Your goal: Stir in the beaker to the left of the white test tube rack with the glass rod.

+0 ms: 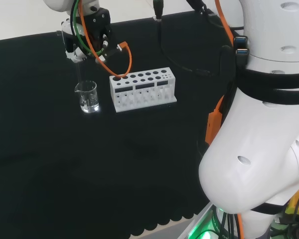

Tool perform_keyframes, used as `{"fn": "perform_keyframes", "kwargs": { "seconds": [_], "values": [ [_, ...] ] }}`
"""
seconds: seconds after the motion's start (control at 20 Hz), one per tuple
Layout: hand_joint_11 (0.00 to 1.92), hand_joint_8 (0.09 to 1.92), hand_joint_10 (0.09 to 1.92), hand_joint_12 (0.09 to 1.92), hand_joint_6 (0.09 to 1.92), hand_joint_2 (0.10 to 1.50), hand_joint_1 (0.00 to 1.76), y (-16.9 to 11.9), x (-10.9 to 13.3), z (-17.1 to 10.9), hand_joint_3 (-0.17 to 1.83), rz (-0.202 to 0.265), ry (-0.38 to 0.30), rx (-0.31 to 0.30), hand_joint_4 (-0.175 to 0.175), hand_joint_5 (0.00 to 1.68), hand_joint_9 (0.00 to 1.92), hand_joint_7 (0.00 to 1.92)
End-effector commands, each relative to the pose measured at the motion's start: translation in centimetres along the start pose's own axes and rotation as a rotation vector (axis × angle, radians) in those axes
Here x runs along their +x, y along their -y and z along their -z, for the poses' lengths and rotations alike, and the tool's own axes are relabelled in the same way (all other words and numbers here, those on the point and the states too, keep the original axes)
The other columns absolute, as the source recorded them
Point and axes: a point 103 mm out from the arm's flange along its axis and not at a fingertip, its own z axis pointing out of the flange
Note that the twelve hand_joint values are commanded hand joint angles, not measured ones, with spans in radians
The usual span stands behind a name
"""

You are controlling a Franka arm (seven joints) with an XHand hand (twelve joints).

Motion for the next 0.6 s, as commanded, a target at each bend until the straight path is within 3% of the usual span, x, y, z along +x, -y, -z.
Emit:
{"fn": "perform_keyframes", "kwargs": {
  "seconds": [0.05,0.6],
  "values": [
    [1.61,0.43,0.15,0.53,0.09,1.04,1.33,1.3,-0.6,0.8,-0.17,-0.012,0.005,-0.015,-0.175,1.42,1.83,1.46],
    [1.61,0.44,0.15,0.53,0.09,1.04,1.33,2.0,-0.2,1.9,-0.17,0.004,0.012,-0.027,-0.175,1.42,1.83,1.46]
  ]
}}
